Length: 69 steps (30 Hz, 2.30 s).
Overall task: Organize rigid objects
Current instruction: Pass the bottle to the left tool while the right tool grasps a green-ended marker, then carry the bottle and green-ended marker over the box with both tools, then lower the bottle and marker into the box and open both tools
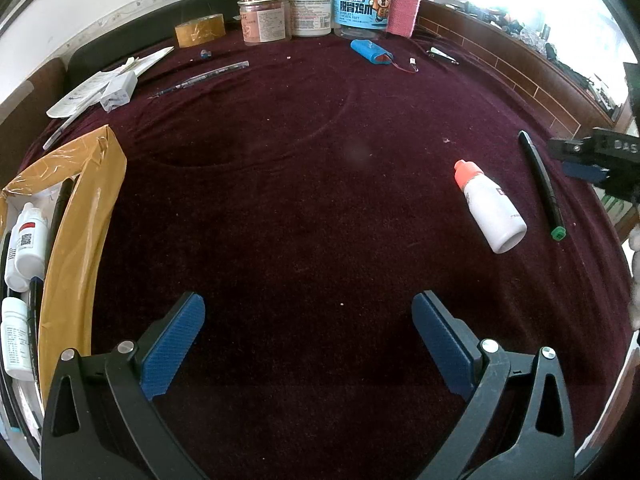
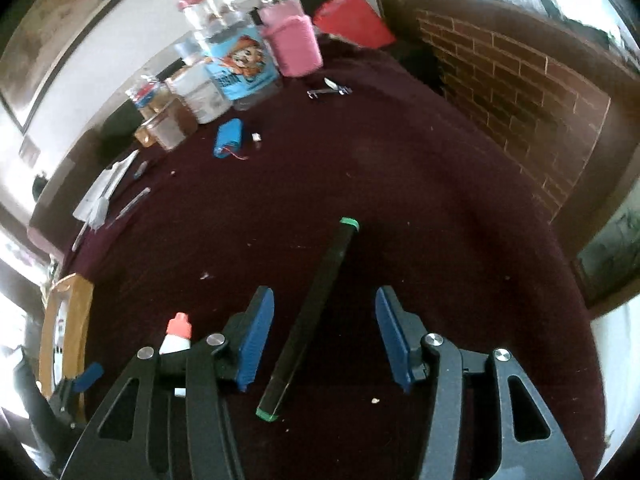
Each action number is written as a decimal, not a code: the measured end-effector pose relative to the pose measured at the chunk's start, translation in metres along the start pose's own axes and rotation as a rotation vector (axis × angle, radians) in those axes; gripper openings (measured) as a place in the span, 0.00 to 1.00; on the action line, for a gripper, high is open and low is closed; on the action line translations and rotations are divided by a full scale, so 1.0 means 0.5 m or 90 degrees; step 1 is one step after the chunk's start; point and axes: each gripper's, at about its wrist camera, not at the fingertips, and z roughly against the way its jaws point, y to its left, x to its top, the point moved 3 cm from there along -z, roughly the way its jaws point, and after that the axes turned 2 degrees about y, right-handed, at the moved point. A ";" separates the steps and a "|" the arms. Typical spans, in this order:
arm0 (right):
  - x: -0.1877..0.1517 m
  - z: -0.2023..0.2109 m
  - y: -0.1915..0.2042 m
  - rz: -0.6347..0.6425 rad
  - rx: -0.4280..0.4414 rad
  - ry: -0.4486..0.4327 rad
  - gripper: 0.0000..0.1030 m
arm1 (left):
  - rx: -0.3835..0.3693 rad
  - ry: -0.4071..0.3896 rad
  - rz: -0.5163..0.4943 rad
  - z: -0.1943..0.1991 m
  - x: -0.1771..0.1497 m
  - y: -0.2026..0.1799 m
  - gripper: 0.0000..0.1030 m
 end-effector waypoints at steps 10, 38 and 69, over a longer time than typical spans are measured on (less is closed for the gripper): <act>-0.003 -0.071 0.058 0.045 -0.064 0.013 0.49 | -0.073 -0.003 0.058 0.024 0.004 0.007 1.00; -0.054 0.021 0.082 0.051 0.103 -0.008 0.12 | -0.184 -0.091 -0.003 0.077 0.074 -0.076 0.23; -0.324 -0.107 0.756 0.250 0.290 0.212 0.13 | -0.001 -0.104 0.404 0.192 -0.242 0.588 0.23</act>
